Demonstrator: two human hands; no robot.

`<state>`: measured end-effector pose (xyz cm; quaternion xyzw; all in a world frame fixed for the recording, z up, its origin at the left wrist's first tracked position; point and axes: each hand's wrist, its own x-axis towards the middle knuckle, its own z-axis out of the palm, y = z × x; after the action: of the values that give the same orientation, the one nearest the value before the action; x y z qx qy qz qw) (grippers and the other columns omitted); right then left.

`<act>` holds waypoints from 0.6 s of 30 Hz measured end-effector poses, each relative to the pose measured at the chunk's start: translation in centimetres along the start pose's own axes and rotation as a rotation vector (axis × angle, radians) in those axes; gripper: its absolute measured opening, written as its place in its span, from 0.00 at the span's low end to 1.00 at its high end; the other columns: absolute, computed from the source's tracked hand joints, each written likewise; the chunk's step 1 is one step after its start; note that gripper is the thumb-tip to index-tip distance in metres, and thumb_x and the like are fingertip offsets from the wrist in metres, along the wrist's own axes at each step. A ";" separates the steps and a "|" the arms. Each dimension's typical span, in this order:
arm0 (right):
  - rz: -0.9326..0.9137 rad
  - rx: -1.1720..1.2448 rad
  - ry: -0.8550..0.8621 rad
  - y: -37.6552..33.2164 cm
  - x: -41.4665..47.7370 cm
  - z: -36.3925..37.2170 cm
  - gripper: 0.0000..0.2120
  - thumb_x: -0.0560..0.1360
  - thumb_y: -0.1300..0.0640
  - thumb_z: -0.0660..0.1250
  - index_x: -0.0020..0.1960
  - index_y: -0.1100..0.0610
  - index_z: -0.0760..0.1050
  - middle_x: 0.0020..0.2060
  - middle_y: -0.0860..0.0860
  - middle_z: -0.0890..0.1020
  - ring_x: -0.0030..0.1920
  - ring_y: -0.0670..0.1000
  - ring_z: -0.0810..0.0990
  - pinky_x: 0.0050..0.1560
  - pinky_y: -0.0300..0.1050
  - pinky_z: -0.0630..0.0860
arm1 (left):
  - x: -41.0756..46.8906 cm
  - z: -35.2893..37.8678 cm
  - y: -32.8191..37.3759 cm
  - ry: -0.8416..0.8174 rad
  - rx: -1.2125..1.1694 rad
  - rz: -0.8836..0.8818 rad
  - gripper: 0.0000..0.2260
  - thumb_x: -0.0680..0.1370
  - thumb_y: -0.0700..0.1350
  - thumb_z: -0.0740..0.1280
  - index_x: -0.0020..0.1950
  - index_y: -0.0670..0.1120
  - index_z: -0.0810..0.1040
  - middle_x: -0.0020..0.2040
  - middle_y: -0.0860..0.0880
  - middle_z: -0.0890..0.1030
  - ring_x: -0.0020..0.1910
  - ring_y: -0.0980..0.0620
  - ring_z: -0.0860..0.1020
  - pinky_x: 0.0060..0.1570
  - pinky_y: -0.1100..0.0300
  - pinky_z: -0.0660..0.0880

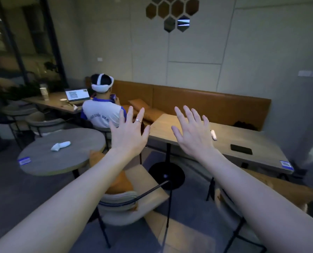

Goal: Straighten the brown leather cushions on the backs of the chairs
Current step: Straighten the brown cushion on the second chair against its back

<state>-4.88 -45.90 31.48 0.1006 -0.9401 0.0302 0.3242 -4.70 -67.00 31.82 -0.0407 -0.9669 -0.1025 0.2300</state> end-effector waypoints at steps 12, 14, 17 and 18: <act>-0.049 0.128 -0.055 -8.0 6.1 9.1 0.29 0.82 0.40 0.54 0.80 0.48 0.57 0.78 0.56 0.66 0.77 0.61 0.64 0.71 0.69 0.65 | 3.4 3.6 -10.8 -0.022 0.055 -0.150 0.28 0.83 0.63 0.51 0.83 0.57 0.53 0.85 0.45 0.53 0.83 0.38 0.49 0.73 0.29 0.55; -0.049 0.133 -0.072 -8.4 7.4 11.3 0.29 0.82 0.40 0.53 0.80 0.48 0.57 0.78 0.56 0.66 0.77 0.61 0.64 0.71 0.69 0.65 | 4.8 5.1 -11.9 -0.037 0.071 -0.158 0.29 0.83 0.62 0.51 0.83 0.57 0.53 0.85 0.44 0.53 0.82 0.38 0.49 0.72 0.28 0.56; -0.034 0.154 -0.104 -8.7 9.5 14.9 0.29 0.82 0.40 0.53 0.81 0.48 0.56 0.79 0.56 0.66 0.77 0.61 0.64 0.71 0.69 0.65 | 7.3 7.6 -13.6 -0.062 0.080 -0.164 0.29 0.84 0.61 0.53 0.83 0.56 0.54 0.85 0.44 0.53 0.82 0.38 0.50 0.73 0.28 0.56; -0.026 0.164 -0.118 -8.9 10.2 16.1 0.29 0.82 0.40 0.53 0.81 0.48 0.56 0.79 0.56 0.65 0.77 0.61 0.64 0.71 0.69 0.65 | 8.1 8.4 -14.2 -0.075 0.082 -0.170 0.28 0.84 0.61 0.53 0.83 0.56 0.53 0.85 0.44 0.53 0.82 0.38 0.50 0.73 0.28 0.56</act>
<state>-20.57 -58.26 24.99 0.1405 -0.9506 0.0967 0.2595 -17.39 -78.78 25.59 0.0472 -0.9782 -0.0806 0.1855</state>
